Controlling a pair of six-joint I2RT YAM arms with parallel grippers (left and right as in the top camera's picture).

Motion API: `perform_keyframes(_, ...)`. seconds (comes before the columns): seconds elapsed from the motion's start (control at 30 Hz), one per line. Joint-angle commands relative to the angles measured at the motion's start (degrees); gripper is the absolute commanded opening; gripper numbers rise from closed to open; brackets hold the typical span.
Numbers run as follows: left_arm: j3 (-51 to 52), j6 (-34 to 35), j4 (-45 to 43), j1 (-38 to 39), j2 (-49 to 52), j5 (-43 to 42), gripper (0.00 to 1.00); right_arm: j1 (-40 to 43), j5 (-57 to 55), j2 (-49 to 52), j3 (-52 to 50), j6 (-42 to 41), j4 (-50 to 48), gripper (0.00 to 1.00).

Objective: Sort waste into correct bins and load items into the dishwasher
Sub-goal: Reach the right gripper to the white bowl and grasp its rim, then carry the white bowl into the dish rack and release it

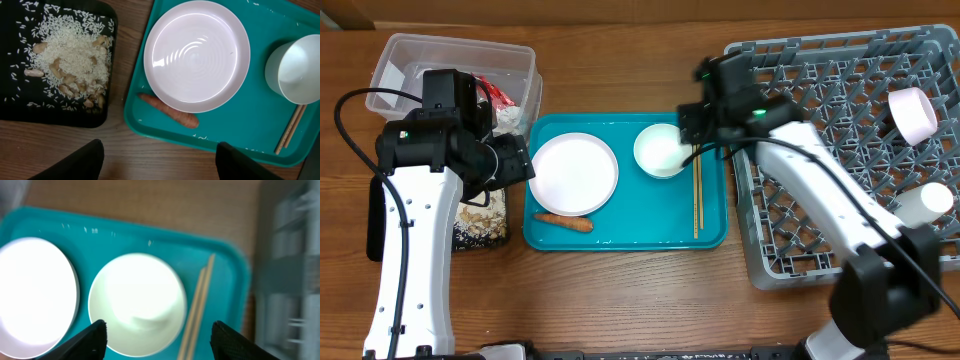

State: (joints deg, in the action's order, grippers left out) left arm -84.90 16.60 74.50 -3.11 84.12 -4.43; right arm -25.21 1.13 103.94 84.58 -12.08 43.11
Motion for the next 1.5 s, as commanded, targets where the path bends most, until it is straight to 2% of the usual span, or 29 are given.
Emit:
perform_keyframes(0.0,-1.07,0.79,-0.17,-0.24,-0.55,-0.02,0.74,-0.61,-1.66,3.02,0.63,-4.37,-0.20,0.67)
perform_keyframes(0.2,-1.07,0.79,-0.20,-0.24,-0.55,-0.02,0.74,-0.61,-1.92,7.74,0.61,-7.72,-0.22,0.59)
perform_keyframes(0.4,-1.07,0.76,-0.17,-0.24,-0.55,-0.02,0.74,-0.61,-1.97,10.32,0.61,-7.76,-0.04,0.41)
perform_keyframes(0.47,-1.07,0.76,-0.17,-0.24,-0.55,-0.02,0.74,-0.61,-2.14,10.97,0.61,-7.76,0.28,0.40)
perform_keyframes(0.53,-1.07,0.79,-0.20,-0.24,-0.55,-0.02,0.74,-0.59,-2.60,11.41,0.50,-7.80,0.87,0.38)
perform_keyframes(0.7,-1.07,0.76,-0.17,-0.24,-0.55,0.00,0.74,-0.50,-3.74,11.61,0.50,-7.96,1.05,0.26)
perform_keyframes(1.03,-1.07,0.76,-0.15,-0.24,-0.55,-0.02,0.73,-0.50,-4.09,11.67,0.13,-9.68,2.67,0.13)
perform_keyframes(1.13,-1.07,0.76,-0.13,-0.24,-0.55,-0.02,0.73,-0.50,-4.07,11.80,0.13,-9.70,2.73,0.05)
perform_keyframes(1.37,-1.07,0.76,-0.11,-0.24,-0.55,-0.02,0.73,-0.48,-4.07,11.13,0.81,-9.64,4.04,0.04)
perform_keyframes(1.47,-1.07,0.76,-0.13,-0.24,-0.55,-0.02,0.73,0.04,-5.49,7.58,3.48,-8.76,6.08,0.04)
